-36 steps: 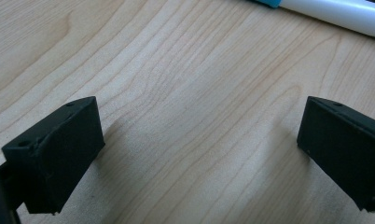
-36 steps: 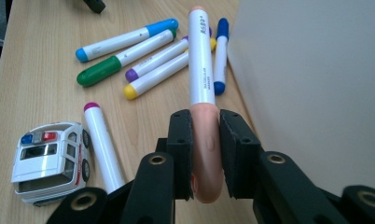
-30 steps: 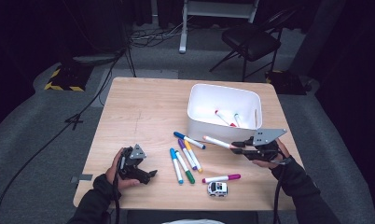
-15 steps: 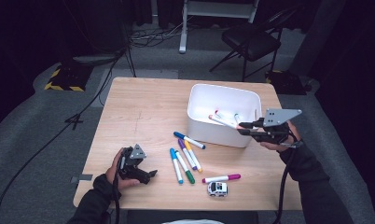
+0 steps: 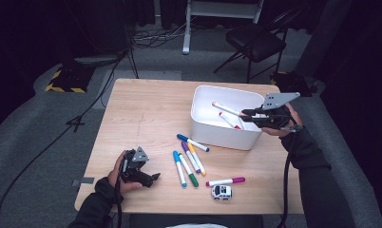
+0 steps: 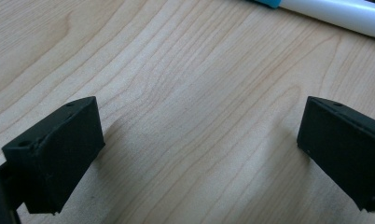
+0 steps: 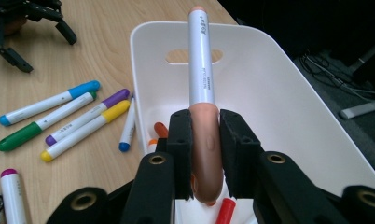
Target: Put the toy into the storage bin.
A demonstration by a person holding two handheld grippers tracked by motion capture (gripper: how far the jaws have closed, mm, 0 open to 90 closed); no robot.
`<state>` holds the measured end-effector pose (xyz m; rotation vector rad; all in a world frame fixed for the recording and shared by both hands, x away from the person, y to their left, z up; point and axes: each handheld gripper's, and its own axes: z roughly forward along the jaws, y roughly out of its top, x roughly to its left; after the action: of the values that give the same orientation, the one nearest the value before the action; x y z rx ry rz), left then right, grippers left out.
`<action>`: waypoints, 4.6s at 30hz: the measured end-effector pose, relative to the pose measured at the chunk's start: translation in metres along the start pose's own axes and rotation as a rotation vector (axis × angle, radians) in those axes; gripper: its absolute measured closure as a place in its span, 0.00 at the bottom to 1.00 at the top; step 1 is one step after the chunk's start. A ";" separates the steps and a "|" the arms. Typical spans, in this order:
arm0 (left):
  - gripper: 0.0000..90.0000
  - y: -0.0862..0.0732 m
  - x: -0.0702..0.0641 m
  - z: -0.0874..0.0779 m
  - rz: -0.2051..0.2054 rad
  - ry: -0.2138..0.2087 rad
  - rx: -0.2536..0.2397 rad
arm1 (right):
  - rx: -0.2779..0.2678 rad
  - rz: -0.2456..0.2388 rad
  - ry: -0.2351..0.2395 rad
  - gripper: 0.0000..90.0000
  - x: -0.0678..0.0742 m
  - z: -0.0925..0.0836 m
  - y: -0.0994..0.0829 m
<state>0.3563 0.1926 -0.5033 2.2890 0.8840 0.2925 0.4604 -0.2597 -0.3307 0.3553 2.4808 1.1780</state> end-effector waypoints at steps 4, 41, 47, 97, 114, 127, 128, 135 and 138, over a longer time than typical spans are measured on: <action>0.01 0.000 0.000 0.000 -0.002 -0.001 0.001 | 0.046 0.022 -0.008 0.84 -0.013 0.009 -0.004; 0.01 0.000 0.000 0.000 0.005 0.006 -0.002 | 0.159 0.099 -0.034 0.73 -0.019 0.010 -0.024; 0.01 0.000 0.000 0.000 0.007 0.008 -0.002 | 0.067 0.103 -0.033 0.71 -0.007 -0.008 -0.026; 0.01 0.001 -0.002 0.001 -0.002 0.019 -0.002 | 0.080 0.053 0.272 0.84 0.121 0.055 -0.139; 0.01 0.009 -0.012 0.008 -0.006 0.019 0.000 | 0.019 0.081 0.175 0.84 0.102 0.032 -0.135; 0.01 0.010 -0.012 0.009 0.002 0.011 0.001 | -0.024 -0.005 0.108 0.84 0.076 -0.001 -0.087; 0.01 0.010 -0.012 0.009 0.003 0.010 0.003 | -0.038 -0.003 0.105 0.84 0.073 -0.005 -0.082; 0.01 0.010 -0.012 0.009 0.003 0.010 0.003 | -0.039 -0.030 0.049 0.84 0.052 -0.022 -0.051; 0.01 0.010 -0.013 0.009 -0.002 0.011 0.000 | -0.031 -0.039 0.030 0.84 0.043 -0.027 -0.039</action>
<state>0.3560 0.1740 -0.5031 2.2883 0.8913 0.3048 0.4078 -0.2861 -0.3550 0.2813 2.4804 1.2131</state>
